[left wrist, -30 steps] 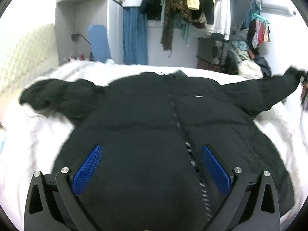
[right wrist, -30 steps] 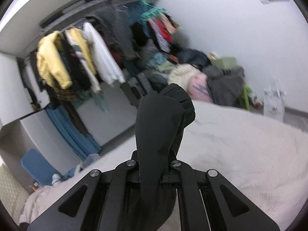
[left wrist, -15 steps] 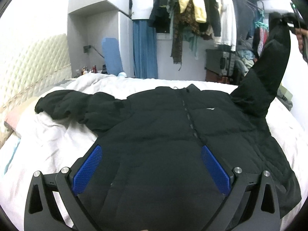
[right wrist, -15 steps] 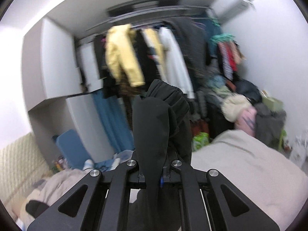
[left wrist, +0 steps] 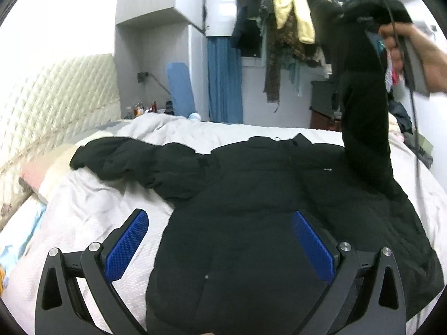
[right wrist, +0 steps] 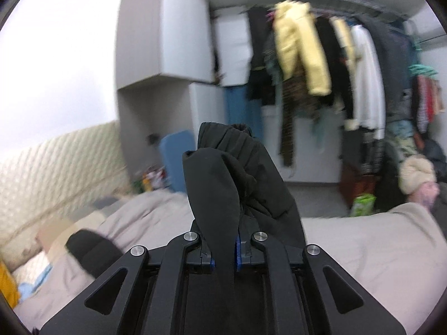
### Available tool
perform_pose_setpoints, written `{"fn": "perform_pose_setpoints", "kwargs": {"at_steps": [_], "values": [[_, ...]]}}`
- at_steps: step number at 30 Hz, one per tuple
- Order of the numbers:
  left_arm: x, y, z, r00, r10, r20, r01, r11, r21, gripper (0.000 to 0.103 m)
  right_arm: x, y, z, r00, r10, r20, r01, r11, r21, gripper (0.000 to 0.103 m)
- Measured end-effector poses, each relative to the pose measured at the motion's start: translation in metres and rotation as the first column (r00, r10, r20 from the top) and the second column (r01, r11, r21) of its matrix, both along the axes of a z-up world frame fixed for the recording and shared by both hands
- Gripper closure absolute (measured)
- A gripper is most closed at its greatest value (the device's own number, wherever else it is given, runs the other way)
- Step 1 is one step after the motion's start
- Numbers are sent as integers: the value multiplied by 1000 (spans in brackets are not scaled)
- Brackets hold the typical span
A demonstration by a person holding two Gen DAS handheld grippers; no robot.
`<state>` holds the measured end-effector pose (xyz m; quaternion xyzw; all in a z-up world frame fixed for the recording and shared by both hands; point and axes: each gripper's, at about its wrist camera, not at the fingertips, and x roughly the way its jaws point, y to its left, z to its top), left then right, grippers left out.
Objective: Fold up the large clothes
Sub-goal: 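Carry the sleeve across the jacket body toward the other sleeve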
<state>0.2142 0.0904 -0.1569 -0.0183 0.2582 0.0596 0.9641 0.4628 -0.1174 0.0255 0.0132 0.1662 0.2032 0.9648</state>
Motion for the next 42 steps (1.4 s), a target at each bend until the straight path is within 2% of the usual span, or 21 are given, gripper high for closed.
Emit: {"fn": "perform_pose_setpoints", "kwargs": {"at_steps": [5,11,15,19,25,28,30,31,32,33,34,35,38,42], "values": [[6,27,-3,999,40,-14,-41,998,-54,0,7,72,-62,989,128,-68,-129,991,-14,94],[6,49,-7,997,82,-15,-83,990,-114,0,15,133,-139,965,207,-164,-220,973,-64,92],[10,63,-12,994,105,-22,-107,981,-164,0,21,161,-189,945,234,-229,-264,959,-107,92],[17,65,-18,993,105,-47,-112,979,-172,0,26,176,-234,921,248,-301,-295,948,-123,92],[25,61,-25,994,90,-59,-99,981,-169,0,33,185,-284,904,217,-368,-299,937,-181,92],[28,61,-27,994,85,-65,-95,980,-174,0,36,179,-290,896,221,-386,-303,939,-164,90],[28,62,-27,995,83,-63,-94,979,-181,0,35,178,-286,894,234,-382,-310,939,-149,83],[27,63,-27,995,83,-63,-94,978,-186,0,33,178,-282,893,247,-377,-319,937,-141,75],[28,63,-27,995,82,-64,-92,977,-191,0,30,177,-278,888,270,-373,-337,933,-125,60],[28,63,-27,995,80,-63,-91,977,-194,0,27,178,-273,883,291,-367,-352,929,-110,52],[27,63,-27,995,77,-61,-88,977,-196,0,24,178,-267,882,308,-357,-363,927,-98,37],[27,61,-27,995,75,-59,-85,977,-195,0,21,177,-261,880,323,-347,-374,923,-88,33],[25,56,-27,996,65,-55,-74,979,-192,0,16,170,-241,884,332,-330,-378,922,-84,33],[23,48,-24,997,59,-46,-66,983,-173,0,11,149,-217,908,302,-292,-343,934,-103,33]]}}
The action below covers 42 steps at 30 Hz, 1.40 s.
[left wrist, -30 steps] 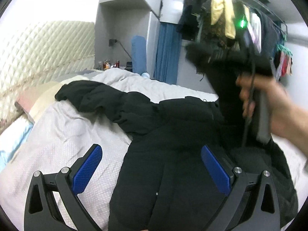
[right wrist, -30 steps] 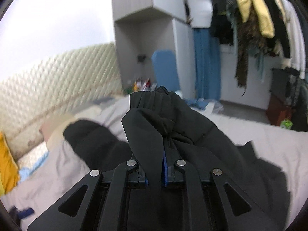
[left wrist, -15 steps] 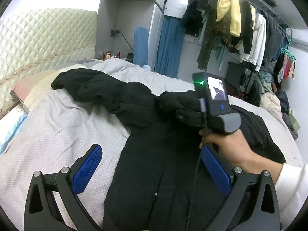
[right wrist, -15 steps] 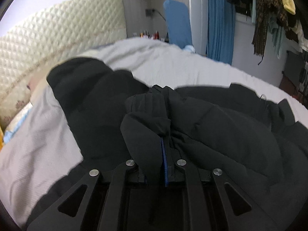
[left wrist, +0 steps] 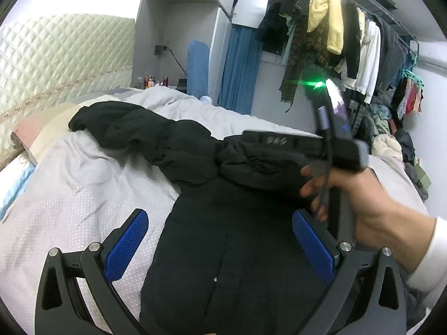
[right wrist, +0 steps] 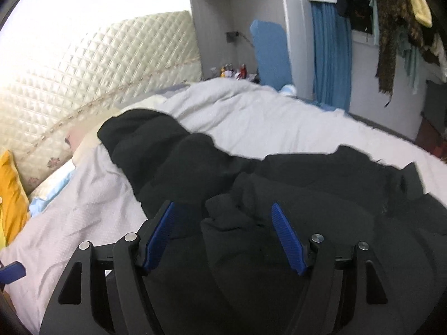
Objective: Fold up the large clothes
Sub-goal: 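Carry the sleeve across the jacket body toward the other sleeve, then lay the sleeve on the jacket and open the right gripper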
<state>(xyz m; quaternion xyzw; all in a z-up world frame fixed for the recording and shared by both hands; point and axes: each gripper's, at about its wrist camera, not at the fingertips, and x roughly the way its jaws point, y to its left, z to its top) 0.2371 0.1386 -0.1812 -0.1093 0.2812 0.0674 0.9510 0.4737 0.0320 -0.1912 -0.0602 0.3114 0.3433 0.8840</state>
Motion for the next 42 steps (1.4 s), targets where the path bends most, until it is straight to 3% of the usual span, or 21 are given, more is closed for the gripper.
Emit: {"fn": "perform_pose_setpoints", "kwargs": {"at_steps": [9,15,25,28,35,38,42], "values": [[-7,-15,4,999,-42,31,43,999,-12,0,-19,-89,56,977,-160,138,159,987,22,33],[-6,-33,5,997,-72,42,72,997,-5,0,-32,-180,68,926,-315,209,314,949,37,33],[-5,-70,-3,994,-110,15,109,993,33,0,-53,-310,6,853,-515,87,509,857,79,34],[-5,-81,-6,993,-118,6,117,992,53,0,-60,-329,-17,859,-511,38,510,860,25,36],[-1,-96,-12,993,-118,-18,118,993,14,0,-63,-345,-55,874,-481,-69,481,877,-11,48],[-2,-102,-14,993,-117,-25,118,992,34,0,-60,-341,-59,882,-465,-79,467,884,-1,49],[-1,-106,-17,992,-120,-35,121,992,45,0,-59,-328,-68,893,-444,-74,440,896,-64,52]]}}
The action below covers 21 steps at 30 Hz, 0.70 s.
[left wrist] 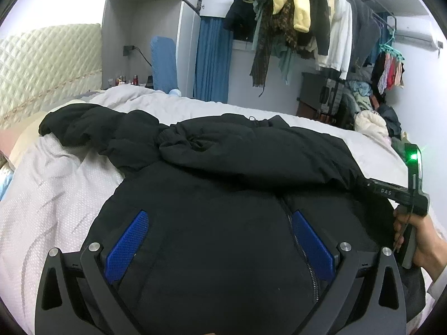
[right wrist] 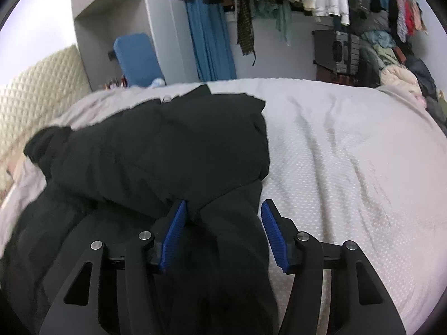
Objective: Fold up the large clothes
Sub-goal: 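Lay the sleeve on the jacket and open the right gripper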
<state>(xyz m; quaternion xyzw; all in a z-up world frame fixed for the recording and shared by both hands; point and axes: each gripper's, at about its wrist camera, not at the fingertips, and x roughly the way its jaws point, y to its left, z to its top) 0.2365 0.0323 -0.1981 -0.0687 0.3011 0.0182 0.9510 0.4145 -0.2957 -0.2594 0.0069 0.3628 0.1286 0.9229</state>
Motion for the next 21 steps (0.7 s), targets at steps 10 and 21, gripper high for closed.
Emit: {"fn": "perform_pose_setpoints", "kwargs": {"at_steps": [10,21], "values": [[1,2,0,1000,-1,-4,1,1000,-12,0,-8,12,6,996,-45,83,49,997,-57,80],[-1,5,2,1000,2,13,-1,1000,-20,0,1,-19,4,982,-172,82,169,985,35,84]]}}
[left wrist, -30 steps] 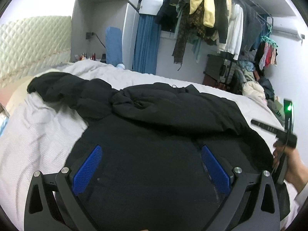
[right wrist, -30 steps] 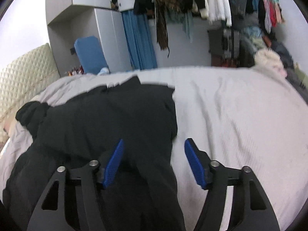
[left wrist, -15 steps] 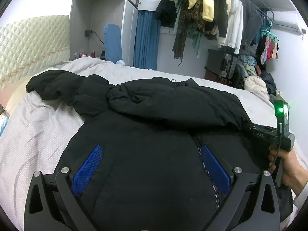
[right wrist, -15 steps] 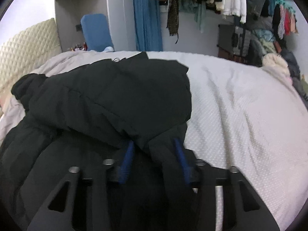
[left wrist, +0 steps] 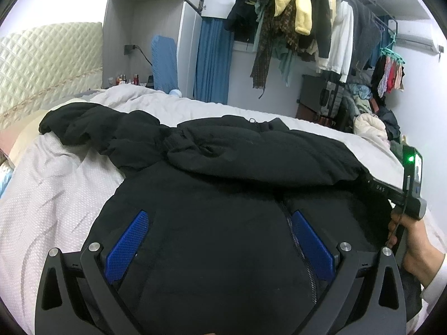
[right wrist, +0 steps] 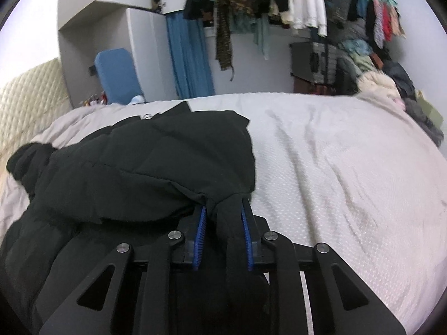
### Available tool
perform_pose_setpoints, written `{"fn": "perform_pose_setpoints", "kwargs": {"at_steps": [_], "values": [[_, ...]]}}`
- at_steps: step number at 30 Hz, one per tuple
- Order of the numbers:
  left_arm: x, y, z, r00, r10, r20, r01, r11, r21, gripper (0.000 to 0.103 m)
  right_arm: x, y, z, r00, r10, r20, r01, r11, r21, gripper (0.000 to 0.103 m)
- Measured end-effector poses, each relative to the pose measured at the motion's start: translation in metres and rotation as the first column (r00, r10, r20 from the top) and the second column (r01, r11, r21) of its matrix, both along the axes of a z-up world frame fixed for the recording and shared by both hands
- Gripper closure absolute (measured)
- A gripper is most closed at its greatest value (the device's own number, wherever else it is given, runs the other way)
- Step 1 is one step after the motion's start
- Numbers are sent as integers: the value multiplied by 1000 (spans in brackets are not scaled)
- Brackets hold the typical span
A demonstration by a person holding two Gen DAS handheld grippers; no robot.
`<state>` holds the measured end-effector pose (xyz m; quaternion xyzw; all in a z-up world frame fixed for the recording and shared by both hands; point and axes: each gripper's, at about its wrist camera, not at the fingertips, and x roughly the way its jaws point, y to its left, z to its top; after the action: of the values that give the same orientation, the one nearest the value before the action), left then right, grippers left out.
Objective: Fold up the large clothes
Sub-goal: 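Lay the sleeve on the jacket and open the right gripper, then move the left tool to the other black sleeve cuff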
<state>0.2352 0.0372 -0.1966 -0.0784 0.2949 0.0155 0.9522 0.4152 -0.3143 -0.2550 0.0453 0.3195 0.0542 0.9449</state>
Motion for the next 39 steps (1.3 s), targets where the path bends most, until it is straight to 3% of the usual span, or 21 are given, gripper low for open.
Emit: {"fn": "perform_pose_setpoints", "kwargs": {"at_steps": [7,12,17,23,31,36,39], "values": [[-5,-1,8,1000,-10,19,10,1000,9,0,-14,1,15,1000,15,-12,-15,1000,2,80],[-17,-1,19,998,-20,57,19,1000,15,0,-34,3,44,999,41,-19,-40,997,68,76],[-30,2,29,997,-18,79,18,1000,1,0,-69,16,88,996,46,72,-49,998,50,76],[-45,1,40,993,-25,119,25,1000,1,0,-113,43,120,984,105,145,-112,993,40,76],[-65,4,49,986,-38,163,38,999,5,0,-172,63,134,964,154,215,-167,985,46,72],[-71,8,50,985,-41,165,41,999,2,0,-208,85,132,948,205,242,-209,978,-11,70],[-72,11,51,984,-36,172,37,999,-3,0,-226,91,127,947,218,237,-227,974,11,60]]}}
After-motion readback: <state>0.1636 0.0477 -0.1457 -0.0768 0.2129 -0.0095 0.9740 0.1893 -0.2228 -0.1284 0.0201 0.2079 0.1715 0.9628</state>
